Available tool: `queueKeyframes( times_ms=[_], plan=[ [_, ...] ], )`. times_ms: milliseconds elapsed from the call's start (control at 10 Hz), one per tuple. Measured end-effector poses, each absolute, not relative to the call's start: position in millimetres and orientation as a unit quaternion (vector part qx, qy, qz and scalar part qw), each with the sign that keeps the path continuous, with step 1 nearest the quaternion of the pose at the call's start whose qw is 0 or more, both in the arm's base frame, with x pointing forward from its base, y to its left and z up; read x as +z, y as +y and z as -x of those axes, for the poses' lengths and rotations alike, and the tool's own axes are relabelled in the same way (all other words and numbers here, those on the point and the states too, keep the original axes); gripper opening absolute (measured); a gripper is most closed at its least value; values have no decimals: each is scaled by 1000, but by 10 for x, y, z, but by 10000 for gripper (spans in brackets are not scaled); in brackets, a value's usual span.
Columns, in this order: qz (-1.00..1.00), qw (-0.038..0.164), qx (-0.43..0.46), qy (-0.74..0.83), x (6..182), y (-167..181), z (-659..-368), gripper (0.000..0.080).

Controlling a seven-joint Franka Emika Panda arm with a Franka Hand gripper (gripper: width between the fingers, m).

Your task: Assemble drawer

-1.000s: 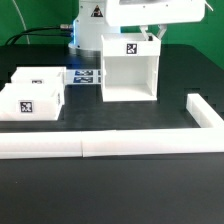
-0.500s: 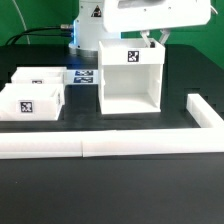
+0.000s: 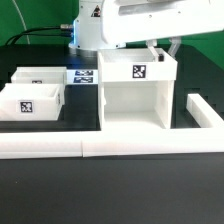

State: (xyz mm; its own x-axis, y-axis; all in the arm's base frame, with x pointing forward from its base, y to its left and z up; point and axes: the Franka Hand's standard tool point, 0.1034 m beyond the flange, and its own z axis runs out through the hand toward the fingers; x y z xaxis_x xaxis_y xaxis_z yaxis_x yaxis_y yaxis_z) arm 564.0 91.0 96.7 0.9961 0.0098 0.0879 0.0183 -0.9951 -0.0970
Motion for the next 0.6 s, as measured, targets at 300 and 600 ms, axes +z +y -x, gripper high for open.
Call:
queueKeyframes(
  times_ms=[300,600],
  plan=[
    [997,50,-53,1,991,966,-5689,39],
    [995,54,-52,58,1002,979,-5700,39]
  ],
)
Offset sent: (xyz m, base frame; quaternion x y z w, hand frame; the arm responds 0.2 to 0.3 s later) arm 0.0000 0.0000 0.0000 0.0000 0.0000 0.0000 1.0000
